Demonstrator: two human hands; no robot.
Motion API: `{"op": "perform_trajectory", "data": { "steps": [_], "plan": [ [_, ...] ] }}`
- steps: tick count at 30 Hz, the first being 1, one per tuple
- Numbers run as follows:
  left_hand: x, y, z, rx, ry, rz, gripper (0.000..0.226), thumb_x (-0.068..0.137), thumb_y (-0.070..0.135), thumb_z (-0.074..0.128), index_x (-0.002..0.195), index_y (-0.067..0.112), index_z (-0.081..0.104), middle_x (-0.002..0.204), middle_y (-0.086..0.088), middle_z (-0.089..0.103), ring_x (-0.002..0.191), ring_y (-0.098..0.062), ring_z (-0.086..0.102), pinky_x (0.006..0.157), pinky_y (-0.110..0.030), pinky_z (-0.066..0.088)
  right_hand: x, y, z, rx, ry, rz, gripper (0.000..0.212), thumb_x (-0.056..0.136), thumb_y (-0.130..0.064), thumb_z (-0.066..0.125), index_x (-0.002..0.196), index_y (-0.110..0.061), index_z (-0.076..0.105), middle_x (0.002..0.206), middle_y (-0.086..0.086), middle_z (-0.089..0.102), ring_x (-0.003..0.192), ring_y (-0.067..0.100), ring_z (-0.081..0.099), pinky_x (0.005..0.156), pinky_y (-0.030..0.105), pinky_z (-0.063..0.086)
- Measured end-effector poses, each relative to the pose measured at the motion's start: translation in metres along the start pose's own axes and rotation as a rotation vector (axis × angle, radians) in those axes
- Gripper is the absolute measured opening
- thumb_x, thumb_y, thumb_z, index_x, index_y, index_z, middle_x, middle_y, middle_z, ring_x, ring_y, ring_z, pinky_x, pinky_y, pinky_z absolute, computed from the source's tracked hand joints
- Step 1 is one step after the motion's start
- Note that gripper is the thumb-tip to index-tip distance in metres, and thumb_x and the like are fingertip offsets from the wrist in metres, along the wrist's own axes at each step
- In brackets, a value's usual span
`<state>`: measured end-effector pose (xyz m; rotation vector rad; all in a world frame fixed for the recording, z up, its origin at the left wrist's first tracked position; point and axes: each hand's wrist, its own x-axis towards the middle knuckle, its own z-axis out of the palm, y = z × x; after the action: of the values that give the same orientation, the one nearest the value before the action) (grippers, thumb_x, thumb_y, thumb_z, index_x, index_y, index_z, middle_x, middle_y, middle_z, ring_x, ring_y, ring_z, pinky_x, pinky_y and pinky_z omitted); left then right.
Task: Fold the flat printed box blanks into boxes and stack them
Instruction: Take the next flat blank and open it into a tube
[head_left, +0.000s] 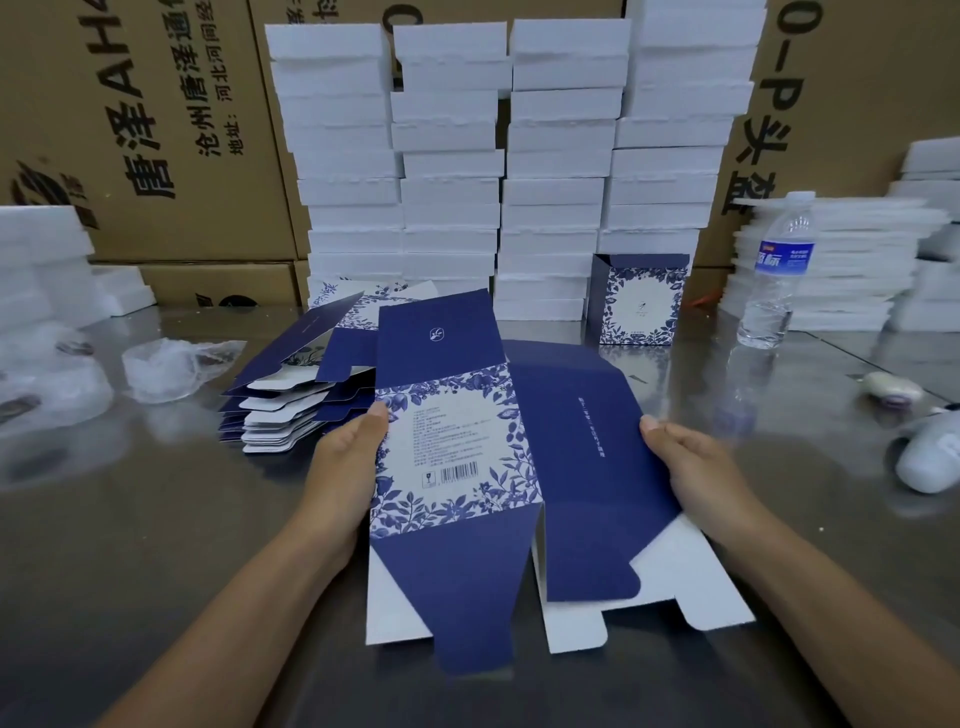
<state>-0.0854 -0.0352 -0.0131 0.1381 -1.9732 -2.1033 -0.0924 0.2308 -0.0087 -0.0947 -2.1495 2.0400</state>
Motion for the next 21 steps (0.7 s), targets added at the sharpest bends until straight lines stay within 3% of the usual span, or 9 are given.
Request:
{"op": "perform_trajectory", "data": {
  "steps": [5, 8, 10, 15, 17, 19, 21],
  "plan": [
    [-0.001, 0.0, 0.003, -0.033, -0.016, -0.021, 0.036, 0.094, 0.045, 0.049, 0.078, 0.027, 0.076, 0.089, 0.001, 0.075, 0.091, -0.026, 0.07, 0.085, -0.042, 0.051, 0.001, -0.001, 0.0, -0.073, 0.041, -0.069, 0.047, 0.099, -0.025, 0.046, 0.097, 0.022, 0.051, 0.078, 0.03, 0.053, 0.075, 0.023, 0.045, 0.071, 0.033, 0.034],
    [-0.003, 0.002, 0.004, -0.08, -0.146, -0.074, 0.042, 0.081, 0.055, 0.054, 0.093, 0.02, 0.074, 0.097, -0.003, 0.075, 0.093, -0.024, 0.071, 0.085, -0.039, 0.051, 0.003, 0.0, -0.002, -0.103, 0.074, -0.081, 0.049, 0.099, -0.026, 0.045, 0.095, 0.023, 0.048, 0.086, 0.042, 0.05, 0.075, 0.023, 0.042, 0.071, 0.032, 0.031],
    [-0.004, 0.001, 0.005, -0.057, -0.205, -0.084, 0.041, 0.082, 0.051, 0.052, 0.098, 0.018, 0.072, 0.097, -0.002, 0.075, 0.089, -0.021, 0.072, 0.08, -0.035, 0.052, 0.004, 0.002, -0.003, -0.087, 0.083, -0.081, 0.05, 0.099, -0.027, 0.045, 0.096, 0.023, 0.047, 0.079, 0.036, 0.05, 0.075, 0.023, 0.041, 0.072, 0.032, 0.03],
    [-0.001, 0.0, 0.004, -0.089, -0.123, -0.088, 0.029, 0.096, 0.037, 0.047, 0.096, 0.019, 0.07, 0.087, 0.002, 0.076, 0.075, -0.016, 0.073, 0.055, -0.023, 0.055, 0.007, 0.01, -0.002, -0.001, 0.041, -0.057, 0.048, 0.097, -0.032, 0.049, 0.092, 0.015, 0.056, 0.08, 0.011, 0.062, 0.072, 0.022, 0.055, 0.071, 0.032, 0.043],
    [-0.001, 0.001, 0.003, -0.109, -0.106, -0.106, 0.03, 0.096, 0.038, 0.047, 0.098, 0.019, 0.069, 0.089, 0.0, 0.076, 0.076, -0.018, 0.073, 0.058, -0.026, 0.055, 0.007, 0.011, -0.003, 0.03, 0.01, -0.047, 0.043, 0.096, -0.035, 0.049, 0.076, -0.005, 0.072, 0.076, 0.0, 0.072, 0.067, 0.016, 0.067, 0.061, 0.023, 0.052],
    [0.0, 0.0, 0.002, -0.134, -0.086, -0.115, 0.03, 0.097, 0.038, 0.047, 0.1, 0.018, 0.069, 0.093, -0.002, 0.075, 0.08, -0.021, 0.073, 0.067, -0.032, 0.054, 0.008, 0.011, -0.004, 0.04, -0.04, -0.06, 0.042, 0.096, -0.034, 0.049, 0.068, -0.02, 0.077, 0.073, -0.005, 0.074, 0.063, 0.009, 0.069, 0.052, 0.017, 0.052],
    [0.001, 0.001, 0.001, -0.153, -0.074, -0.125, 0.03, 0.096, 0.038, 0.047, 0.099, 0.018, 0.069, 0.091, -0.004, 0.075, 0.077, -0.021, 0.073, 0.064, -0.031, 0.055, 0.011, 0.014, -0.005, -0.008, -0.06, -0.088, 0.044, 0.098, -0.031, 0.047, 0.066, -0.017, 0.075, 0.072, -0.005, 0.074, 0.062, 0.007, 0.067, 0.055, 0.018, 0.053]
  ]
}}
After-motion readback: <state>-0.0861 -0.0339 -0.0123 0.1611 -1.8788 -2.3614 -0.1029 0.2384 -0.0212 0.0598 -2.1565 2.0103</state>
